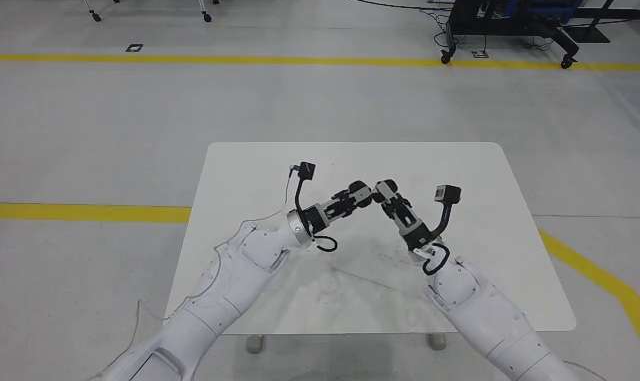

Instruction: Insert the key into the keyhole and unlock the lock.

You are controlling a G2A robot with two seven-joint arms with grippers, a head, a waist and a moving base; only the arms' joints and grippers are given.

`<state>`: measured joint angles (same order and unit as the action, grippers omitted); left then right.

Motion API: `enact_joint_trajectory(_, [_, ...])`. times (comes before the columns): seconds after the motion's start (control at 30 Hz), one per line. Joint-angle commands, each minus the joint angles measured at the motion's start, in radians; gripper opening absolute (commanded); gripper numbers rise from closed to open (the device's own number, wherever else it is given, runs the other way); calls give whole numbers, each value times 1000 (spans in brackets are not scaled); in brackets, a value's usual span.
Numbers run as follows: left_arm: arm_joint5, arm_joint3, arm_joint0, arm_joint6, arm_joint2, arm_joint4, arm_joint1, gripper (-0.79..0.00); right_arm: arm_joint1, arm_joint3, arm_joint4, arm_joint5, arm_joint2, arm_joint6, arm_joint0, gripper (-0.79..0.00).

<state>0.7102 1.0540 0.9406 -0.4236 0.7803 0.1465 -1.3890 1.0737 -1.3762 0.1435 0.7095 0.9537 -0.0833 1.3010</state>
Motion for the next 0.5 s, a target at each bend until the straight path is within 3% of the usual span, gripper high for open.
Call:
enact_joint_trajectory(0.0, [0,-5,-2,-7,2,1,-2,-785,3,1,-2,-1,4,5,1,-785])
enact_joint_trajectory(0.13, [-3,-10,-6,-12,5,-6,-5,-785,10,1,-1,1,10,13,3,-785])
enact_joint_trajectory(0.17, [-3,-11,-7,-11,7,-11,-6,-785,12,1,2,2,12,15,4,-505])
enact_joint_trajectory(0.2, [-6,-13,-9,-8,10,-22,-6,-785,15,1,5,2,14,19,4,0])
enact_joint_trajectory(0.47, [15,7,-1,-9,52,-59,3,-785,15,0,7,2,15,19,5,0])
